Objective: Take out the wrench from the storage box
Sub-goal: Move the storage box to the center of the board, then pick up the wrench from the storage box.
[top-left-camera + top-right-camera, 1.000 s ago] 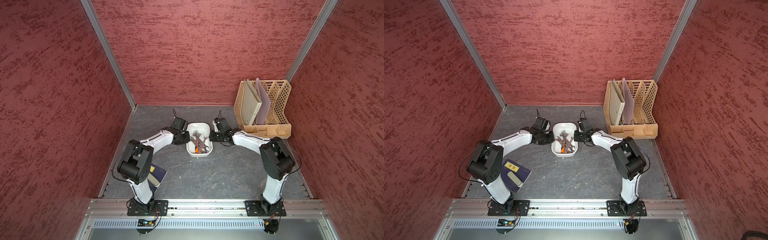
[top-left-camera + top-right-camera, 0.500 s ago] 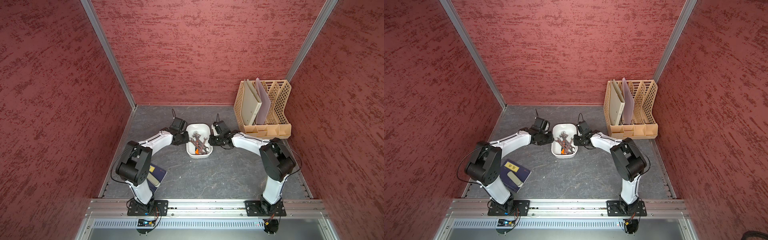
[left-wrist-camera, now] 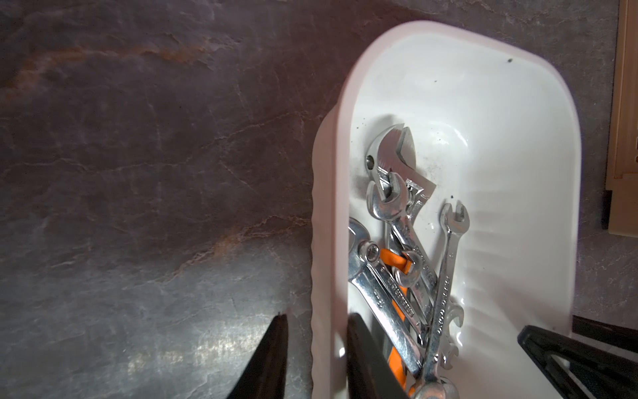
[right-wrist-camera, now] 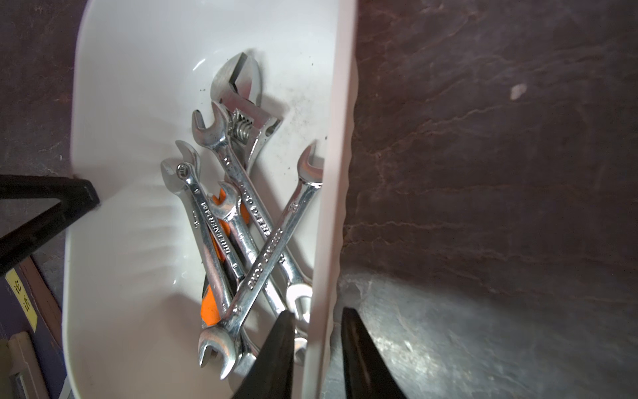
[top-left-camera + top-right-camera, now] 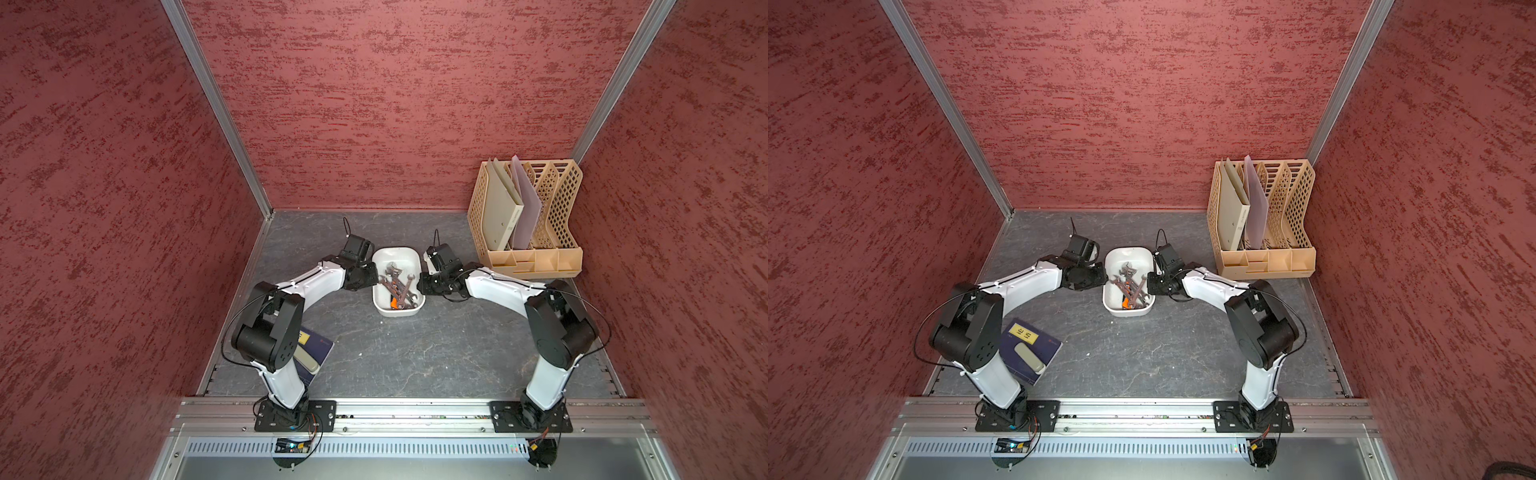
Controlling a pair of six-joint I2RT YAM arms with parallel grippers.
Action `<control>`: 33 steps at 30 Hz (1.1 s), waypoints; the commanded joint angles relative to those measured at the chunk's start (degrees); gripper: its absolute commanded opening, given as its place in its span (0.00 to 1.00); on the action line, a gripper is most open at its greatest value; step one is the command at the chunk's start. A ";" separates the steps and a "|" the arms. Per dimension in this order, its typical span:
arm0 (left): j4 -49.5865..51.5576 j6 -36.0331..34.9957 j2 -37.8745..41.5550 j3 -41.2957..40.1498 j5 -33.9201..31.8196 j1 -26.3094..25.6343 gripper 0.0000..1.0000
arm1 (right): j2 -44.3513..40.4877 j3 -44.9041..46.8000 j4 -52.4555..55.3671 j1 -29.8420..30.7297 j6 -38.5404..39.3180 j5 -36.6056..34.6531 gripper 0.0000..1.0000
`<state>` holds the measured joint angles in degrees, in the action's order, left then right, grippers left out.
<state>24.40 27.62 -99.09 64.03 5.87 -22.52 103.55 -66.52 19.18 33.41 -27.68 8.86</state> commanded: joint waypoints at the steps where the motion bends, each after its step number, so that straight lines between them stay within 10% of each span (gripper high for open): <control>1: -0.60 -0.19 1.69 -0.01 -0.94 0.07 0.33 | -1.94 0.78 1.12 0.87 -0.70 -0.15 0.29; 33: 3.11 -0.02 8.38 0.07 -2.39 1.82 0.40 | -7.34 -0.59 8.79 3.18 2.56 -6.39 0.37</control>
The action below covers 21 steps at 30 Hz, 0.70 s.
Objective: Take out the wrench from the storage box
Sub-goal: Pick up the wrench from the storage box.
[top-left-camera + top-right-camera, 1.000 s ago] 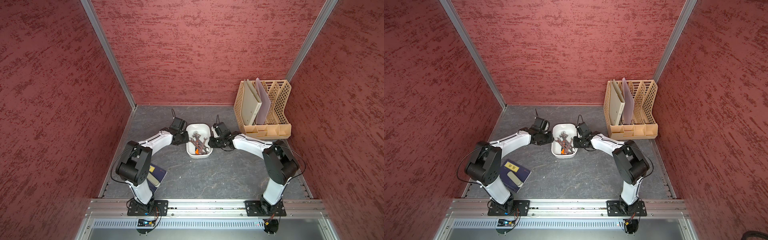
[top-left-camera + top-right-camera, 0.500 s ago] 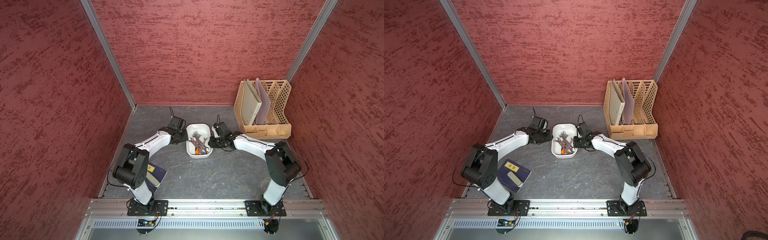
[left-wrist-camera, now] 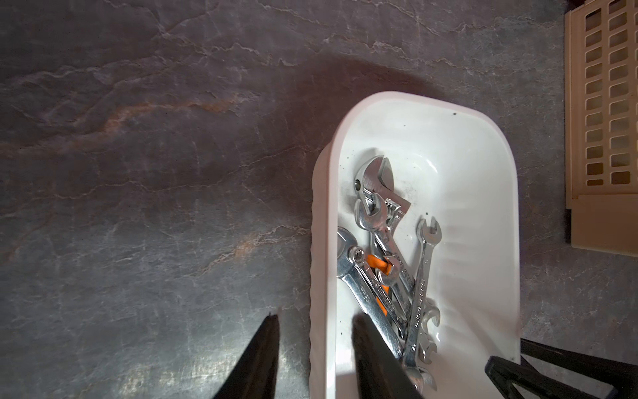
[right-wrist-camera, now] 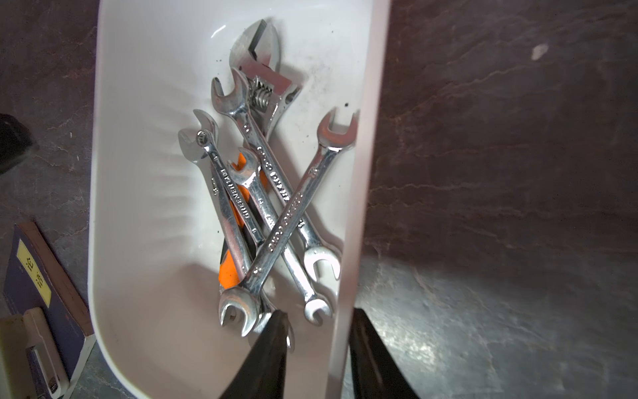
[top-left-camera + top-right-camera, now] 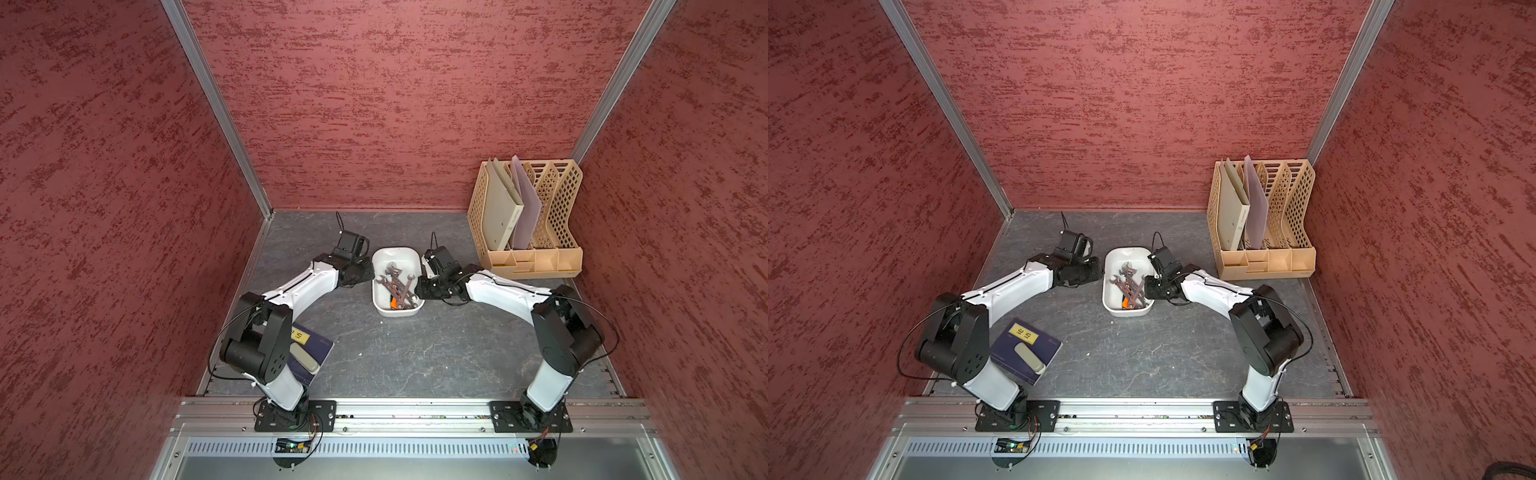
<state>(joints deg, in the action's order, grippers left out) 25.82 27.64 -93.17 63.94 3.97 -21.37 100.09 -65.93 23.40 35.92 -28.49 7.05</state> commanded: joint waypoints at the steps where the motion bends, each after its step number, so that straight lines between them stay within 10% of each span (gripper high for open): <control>1: 2.14 -0.17 2.78 0.34 -0.29 0.79 0.40 | -4.55 -1.56 5.82 0.64 4.72 -5.79 0.37; 21: 7.49 -3.34 0.99 6.78 8.32 5.67 0.40 | 13.92 -30.87 23.82 0.72 31.19 2.02 0.30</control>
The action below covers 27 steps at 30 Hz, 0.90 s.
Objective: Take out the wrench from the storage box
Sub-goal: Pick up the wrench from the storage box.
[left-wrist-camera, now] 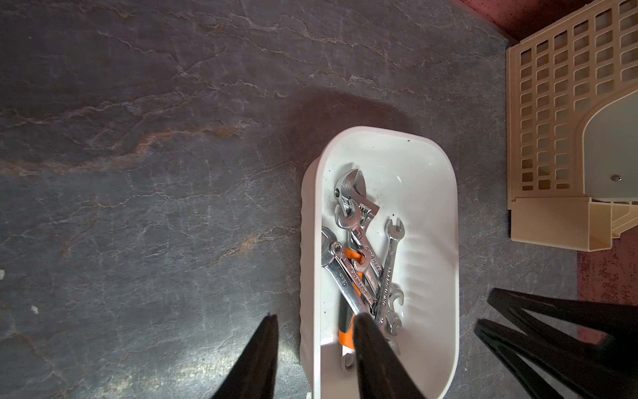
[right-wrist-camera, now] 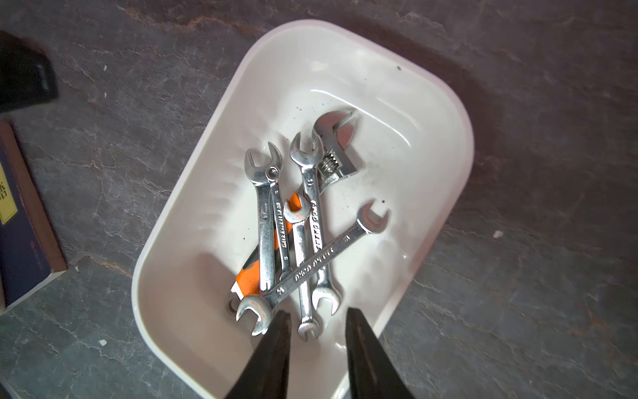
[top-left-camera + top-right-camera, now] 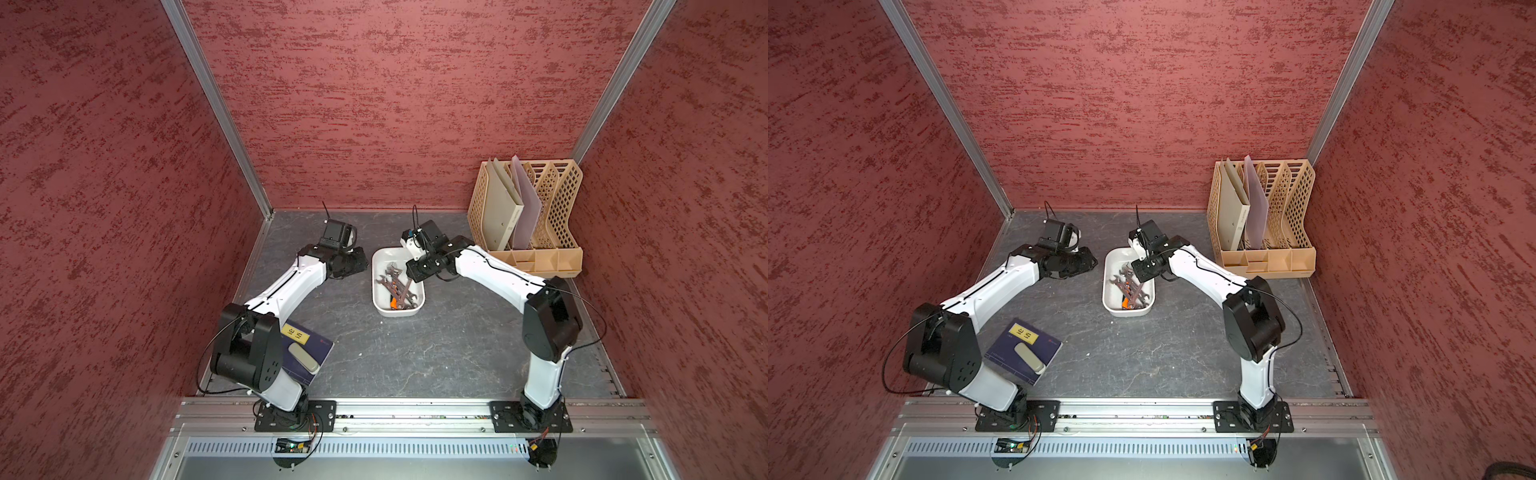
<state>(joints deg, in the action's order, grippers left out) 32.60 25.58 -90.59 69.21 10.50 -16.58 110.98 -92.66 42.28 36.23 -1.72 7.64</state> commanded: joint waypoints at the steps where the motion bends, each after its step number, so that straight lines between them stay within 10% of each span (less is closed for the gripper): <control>1: 0.65 -1.41 -1.88 1.62 1.81 1.14 0.40 | 4.29 -5.37 5.54 0.42 4.68 1.42 0.30; 8: 0.89 -1.93 -2.77 2.16 2.27 1.98 0.40 | 11.08 -11.73 8.96 0.66 3.72 2.78 0.30; 27: 4.45 -1.39 3.08 -0.24 0.31 2.60 0.43 | 13.55 -20.89 22.49 5.90 -48.40 -16.73 0.41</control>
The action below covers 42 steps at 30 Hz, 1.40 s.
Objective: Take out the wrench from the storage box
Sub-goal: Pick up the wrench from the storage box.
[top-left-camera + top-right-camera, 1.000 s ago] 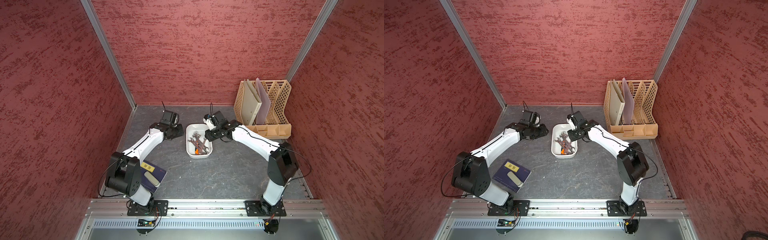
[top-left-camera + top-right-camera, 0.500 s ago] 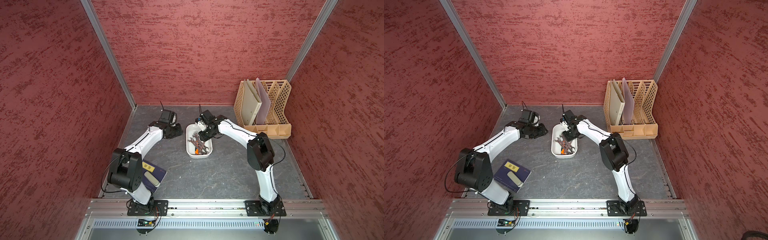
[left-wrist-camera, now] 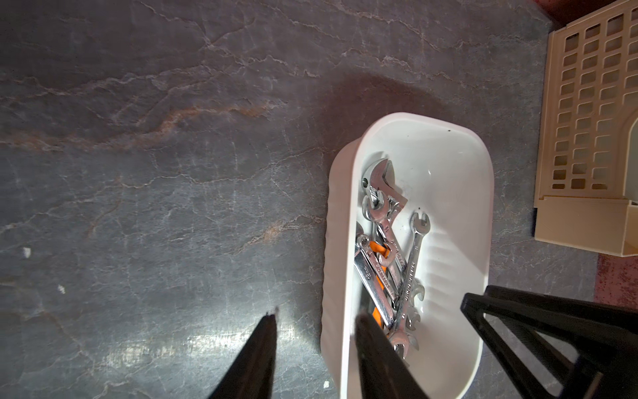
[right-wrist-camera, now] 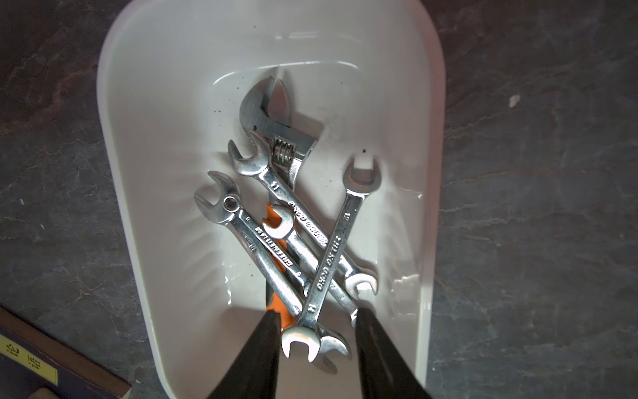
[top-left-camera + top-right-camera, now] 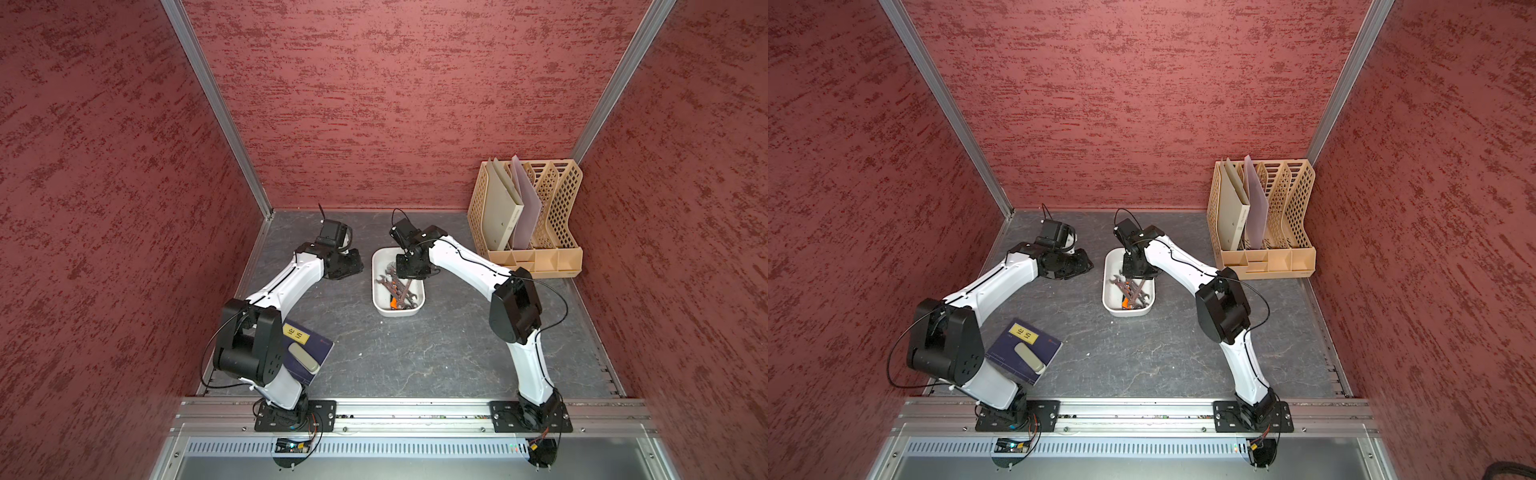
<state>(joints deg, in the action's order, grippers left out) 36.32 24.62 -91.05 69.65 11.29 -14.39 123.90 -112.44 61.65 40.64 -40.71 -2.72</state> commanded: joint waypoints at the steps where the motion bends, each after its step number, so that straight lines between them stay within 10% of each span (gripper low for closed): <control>1: 0.69 -0.54 4.25 -1.14 -0.21 0.42 0.43 | 0.77 -1.19 3.63 1.78 -11.18 -7.52 0.41; 42: 1.57 -0.98 6.38 -5.20 -1.14 -3.89 0.44 | 7.70 4.11 -8.77 -0.40 -21.69 -8.19 0.35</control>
<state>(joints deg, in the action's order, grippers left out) 37.71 24.60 -85.06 65.23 11.03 -18.04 131.17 -108.99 54.81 40.86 -61.73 -10.68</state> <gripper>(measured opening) 0.439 0.352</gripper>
